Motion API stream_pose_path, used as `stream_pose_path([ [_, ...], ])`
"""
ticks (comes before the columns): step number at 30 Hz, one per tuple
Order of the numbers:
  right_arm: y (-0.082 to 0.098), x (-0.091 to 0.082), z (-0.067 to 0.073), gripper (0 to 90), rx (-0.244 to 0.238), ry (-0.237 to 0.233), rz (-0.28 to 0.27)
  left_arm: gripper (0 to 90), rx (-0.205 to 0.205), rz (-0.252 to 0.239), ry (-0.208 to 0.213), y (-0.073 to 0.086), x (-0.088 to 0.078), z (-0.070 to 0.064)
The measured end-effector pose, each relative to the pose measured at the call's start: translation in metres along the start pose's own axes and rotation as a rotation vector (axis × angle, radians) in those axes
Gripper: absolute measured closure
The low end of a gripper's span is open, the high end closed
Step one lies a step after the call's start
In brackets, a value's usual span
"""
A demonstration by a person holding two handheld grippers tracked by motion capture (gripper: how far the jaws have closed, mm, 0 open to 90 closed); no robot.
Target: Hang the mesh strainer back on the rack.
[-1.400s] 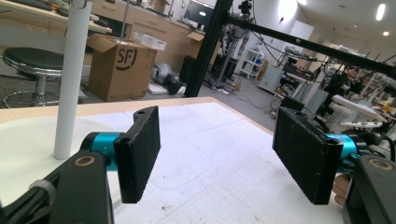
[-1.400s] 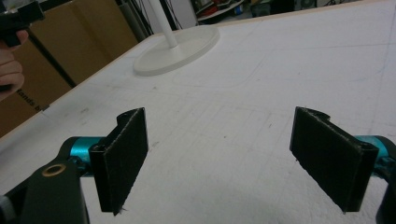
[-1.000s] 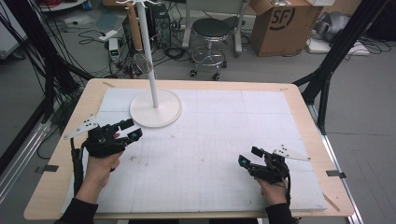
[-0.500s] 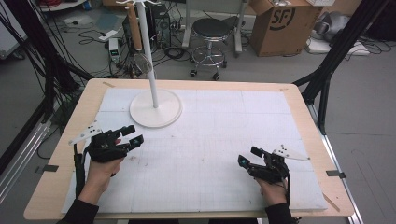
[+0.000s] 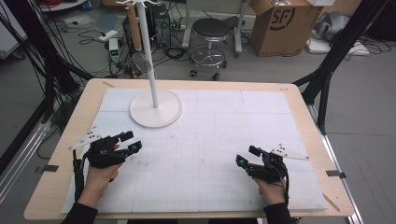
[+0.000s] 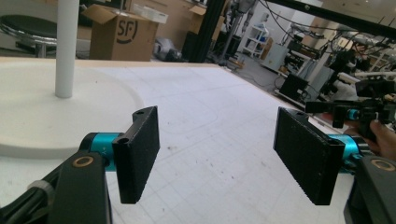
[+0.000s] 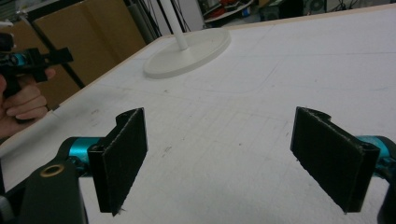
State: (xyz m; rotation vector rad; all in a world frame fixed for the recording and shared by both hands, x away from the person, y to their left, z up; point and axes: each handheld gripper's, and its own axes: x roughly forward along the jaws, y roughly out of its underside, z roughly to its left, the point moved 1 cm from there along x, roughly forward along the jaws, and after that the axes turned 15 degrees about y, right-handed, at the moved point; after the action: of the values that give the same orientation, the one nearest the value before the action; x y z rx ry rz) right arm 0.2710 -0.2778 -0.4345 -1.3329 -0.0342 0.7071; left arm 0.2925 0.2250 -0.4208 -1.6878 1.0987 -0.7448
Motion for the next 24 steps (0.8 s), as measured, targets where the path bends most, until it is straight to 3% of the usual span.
stream_pose_path([
  [9, -0.001, 0.003, 0.002, 16.8, 0.005, -0.012, 0.007, 31.9, 0.007, 0.045, 0.007, 0.011, 0.004, -0.003],
  [24, -0.003, 0.003, 0.007, 14.5, 0.008, -0.013, -0.001, 26.7, -0.046, 0.074, -0.018, 0.018, 0.003, -0.005],
])
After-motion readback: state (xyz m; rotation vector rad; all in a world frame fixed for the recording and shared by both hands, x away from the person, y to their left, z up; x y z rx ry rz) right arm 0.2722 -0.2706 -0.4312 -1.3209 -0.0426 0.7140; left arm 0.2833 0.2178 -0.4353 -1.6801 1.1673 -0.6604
